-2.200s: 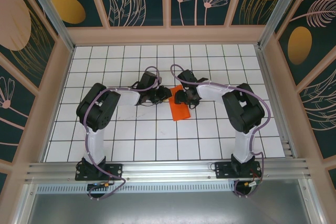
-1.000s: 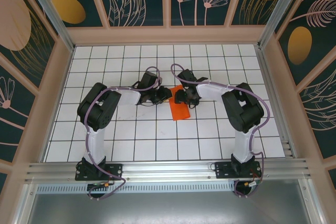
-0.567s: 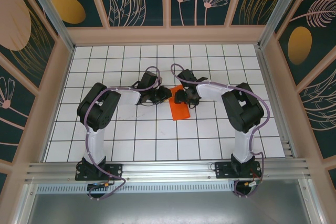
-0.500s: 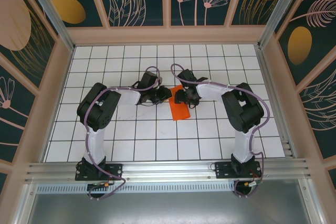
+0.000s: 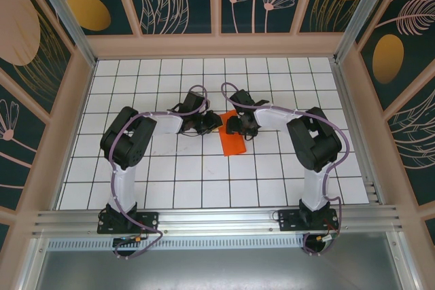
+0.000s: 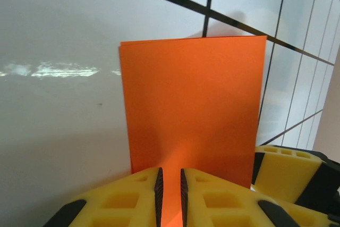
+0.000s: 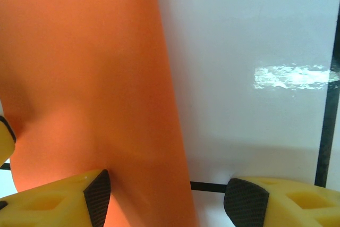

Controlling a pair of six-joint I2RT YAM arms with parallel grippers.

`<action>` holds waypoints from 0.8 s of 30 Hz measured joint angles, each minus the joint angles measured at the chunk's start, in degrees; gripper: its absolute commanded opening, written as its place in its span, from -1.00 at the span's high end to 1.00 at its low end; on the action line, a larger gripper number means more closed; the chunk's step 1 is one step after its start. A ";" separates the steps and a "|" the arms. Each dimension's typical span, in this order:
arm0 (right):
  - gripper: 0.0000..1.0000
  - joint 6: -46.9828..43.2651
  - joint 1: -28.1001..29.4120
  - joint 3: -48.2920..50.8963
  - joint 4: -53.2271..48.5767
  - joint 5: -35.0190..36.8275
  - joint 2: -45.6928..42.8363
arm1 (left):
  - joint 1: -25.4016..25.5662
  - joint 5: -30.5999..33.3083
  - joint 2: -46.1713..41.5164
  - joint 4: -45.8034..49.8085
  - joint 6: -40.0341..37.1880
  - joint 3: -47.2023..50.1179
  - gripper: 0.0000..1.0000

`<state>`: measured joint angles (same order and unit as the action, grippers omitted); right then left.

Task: Fold a paper plane with a square sheet of paper (pick it up from the middle)
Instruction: Hold the square sheet of paper at the center of the table, then first fold in half a square sheet of paper at the center of the table.

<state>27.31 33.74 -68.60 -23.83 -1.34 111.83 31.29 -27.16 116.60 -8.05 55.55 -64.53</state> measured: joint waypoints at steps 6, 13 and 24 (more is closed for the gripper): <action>-0.37 0.00 0.00 0.00 0.00 0.02 0.00 | 0.02 0.63 0.48 1.97 -0.42 -0.94 0.62; -0.37 0.00 0.00 0.00 0.00 -0.04 -0.02 | 0.22 2.01 0.96 5.44 -1.33 -2.78 0.65; -0.51 0.13 -1.09 0.35 0.48 -5.31 -3.23 | 0.76 4.42 1.42 9.46 -3.02 -4.76 0.71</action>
<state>27.44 32.64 -68.25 -23.35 -6.66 108.60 32.05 -22.74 118.02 1.41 52.53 -69.30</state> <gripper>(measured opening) 0.749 0.147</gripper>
